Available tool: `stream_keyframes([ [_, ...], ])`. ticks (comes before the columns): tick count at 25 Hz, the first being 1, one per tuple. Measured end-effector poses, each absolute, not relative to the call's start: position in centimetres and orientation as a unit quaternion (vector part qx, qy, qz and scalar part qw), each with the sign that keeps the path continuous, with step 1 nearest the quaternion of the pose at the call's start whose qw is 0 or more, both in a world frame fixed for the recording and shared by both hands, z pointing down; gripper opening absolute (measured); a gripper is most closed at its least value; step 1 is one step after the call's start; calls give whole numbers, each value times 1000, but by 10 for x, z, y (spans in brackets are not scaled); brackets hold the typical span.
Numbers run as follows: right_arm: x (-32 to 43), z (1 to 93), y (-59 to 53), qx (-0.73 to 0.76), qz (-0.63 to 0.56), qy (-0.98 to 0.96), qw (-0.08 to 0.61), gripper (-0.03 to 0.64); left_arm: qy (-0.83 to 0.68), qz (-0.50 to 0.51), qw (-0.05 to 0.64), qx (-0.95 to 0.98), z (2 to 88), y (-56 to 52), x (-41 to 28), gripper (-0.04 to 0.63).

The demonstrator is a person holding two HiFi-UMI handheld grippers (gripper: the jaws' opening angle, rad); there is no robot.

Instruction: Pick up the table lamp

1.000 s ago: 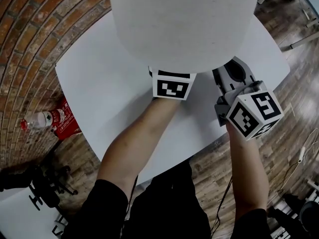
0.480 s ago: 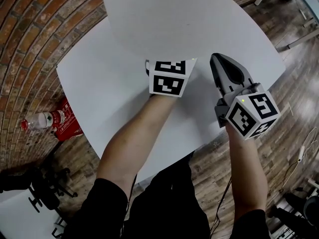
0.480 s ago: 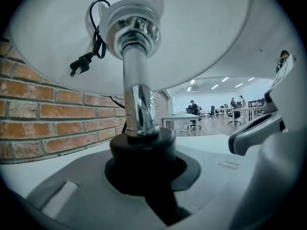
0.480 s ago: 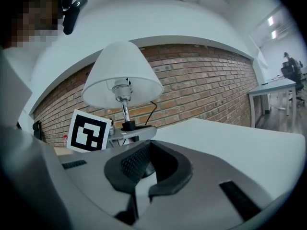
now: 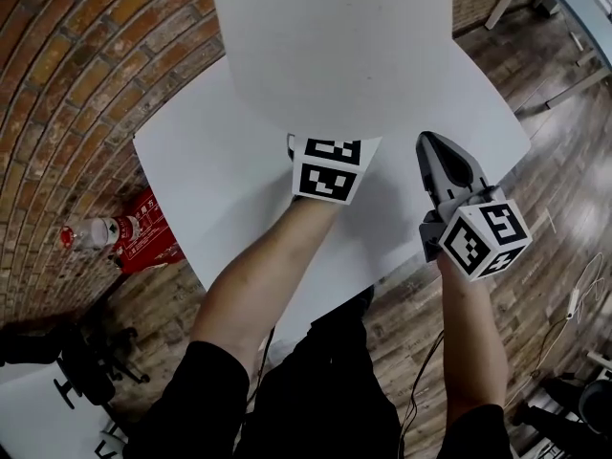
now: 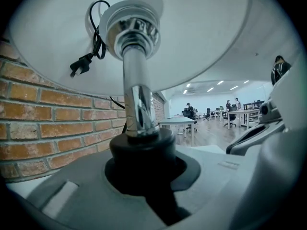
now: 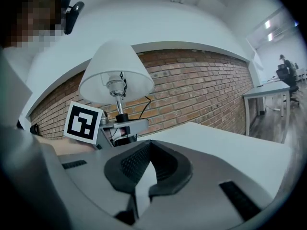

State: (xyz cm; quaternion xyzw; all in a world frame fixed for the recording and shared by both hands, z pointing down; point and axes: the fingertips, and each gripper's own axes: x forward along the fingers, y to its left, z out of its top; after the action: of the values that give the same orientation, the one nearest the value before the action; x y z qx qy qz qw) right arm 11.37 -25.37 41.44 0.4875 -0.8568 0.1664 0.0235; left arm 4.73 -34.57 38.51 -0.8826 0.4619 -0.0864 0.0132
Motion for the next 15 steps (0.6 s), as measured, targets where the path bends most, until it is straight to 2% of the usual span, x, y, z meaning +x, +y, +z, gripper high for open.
stream_keyframes([
  [15, 78, 261, -167, 498, 129, -857, 13, 9, 472, -101, 0, -876, 259, -247, -12, 61],
])
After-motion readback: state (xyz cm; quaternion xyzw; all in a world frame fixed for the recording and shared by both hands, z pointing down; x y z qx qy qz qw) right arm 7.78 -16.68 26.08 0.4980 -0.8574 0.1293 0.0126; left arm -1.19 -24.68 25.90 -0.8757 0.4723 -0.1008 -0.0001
